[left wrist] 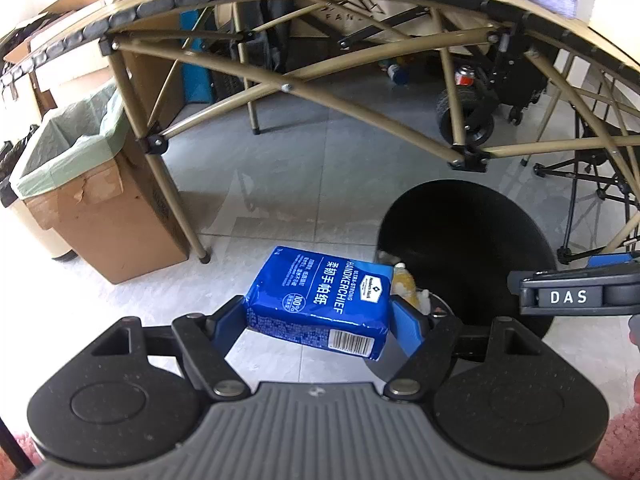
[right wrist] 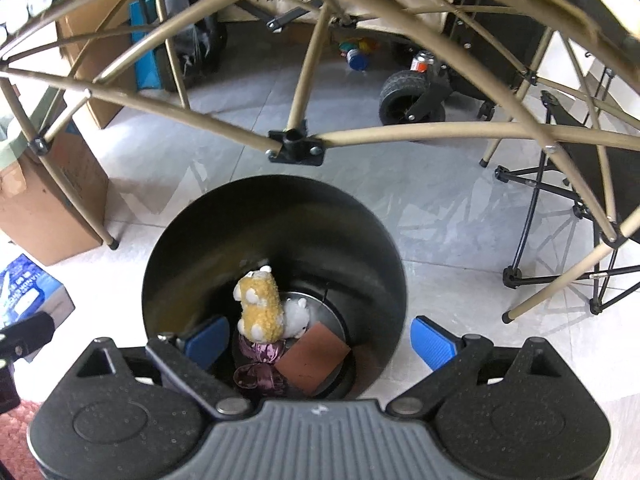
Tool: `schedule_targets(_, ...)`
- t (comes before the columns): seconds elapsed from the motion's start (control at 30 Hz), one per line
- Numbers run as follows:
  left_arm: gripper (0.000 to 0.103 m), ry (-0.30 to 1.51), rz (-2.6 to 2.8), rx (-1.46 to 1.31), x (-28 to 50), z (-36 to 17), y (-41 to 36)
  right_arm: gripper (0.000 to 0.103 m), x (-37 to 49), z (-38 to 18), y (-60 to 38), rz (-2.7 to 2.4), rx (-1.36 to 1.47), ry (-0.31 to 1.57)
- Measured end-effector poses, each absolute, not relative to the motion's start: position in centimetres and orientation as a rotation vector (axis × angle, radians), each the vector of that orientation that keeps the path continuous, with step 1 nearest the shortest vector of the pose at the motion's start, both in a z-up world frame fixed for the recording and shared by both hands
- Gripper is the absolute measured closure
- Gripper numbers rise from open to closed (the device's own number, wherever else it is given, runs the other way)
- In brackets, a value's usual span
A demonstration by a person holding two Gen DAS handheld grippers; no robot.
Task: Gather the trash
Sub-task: 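Move the left tool over the bin while withdrawing the right tool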
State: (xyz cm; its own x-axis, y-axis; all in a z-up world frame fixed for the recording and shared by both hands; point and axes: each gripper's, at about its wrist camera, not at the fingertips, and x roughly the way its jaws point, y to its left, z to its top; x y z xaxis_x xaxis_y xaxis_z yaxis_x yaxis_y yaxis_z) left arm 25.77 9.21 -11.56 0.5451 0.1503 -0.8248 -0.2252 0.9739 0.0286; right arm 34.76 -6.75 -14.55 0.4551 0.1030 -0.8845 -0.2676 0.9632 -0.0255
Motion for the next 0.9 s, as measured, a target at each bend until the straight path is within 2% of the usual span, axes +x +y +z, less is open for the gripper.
schedule_targets(0.43,0.027,0.971,0.122,-0.018,26.6,-10.5,3.9,0.005,33.6,-11.7,-13.4,0.131,-0.038,1.006)
schedule_targets(0.9,0.027,1.078,0.056,0.018,31.1,-12.8,-2.0,0.005,34.4,-12.8,-21.0,0.018,0.09,0.991)
